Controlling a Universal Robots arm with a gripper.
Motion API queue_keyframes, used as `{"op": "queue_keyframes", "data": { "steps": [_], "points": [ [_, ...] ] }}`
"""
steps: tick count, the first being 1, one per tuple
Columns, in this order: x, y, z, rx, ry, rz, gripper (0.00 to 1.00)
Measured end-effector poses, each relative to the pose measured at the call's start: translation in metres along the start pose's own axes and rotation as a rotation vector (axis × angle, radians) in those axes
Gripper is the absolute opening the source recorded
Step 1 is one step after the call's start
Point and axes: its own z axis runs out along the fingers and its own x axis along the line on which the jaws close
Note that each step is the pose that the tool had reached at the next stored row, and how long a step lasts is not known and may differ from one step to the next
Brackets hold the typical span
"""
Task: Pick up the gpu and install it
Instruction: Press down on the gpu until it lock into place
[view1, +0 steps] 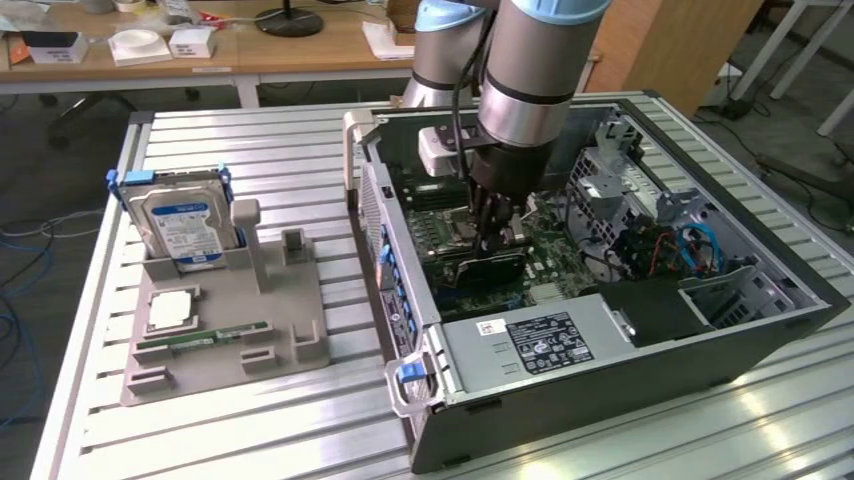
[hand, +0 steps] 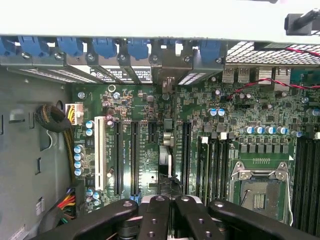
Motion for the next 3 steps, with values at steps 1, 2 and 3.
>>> {"op": "queue_keyframes", "data": {
  "steps": [1, 2, 3],
  "points": [
    [0.0000, 0.0000, 0.0000, 0.0000, 0.0000, 0.000, 0.10],
    [0.0000, 0.0000, 0.0000, 0.0000, 0.0000, 0.000, 0.10],
    [0.0000, 0.0000, 0.0000, 0.0000, 0.0001, 0.000, 0.10]
  ]
}}
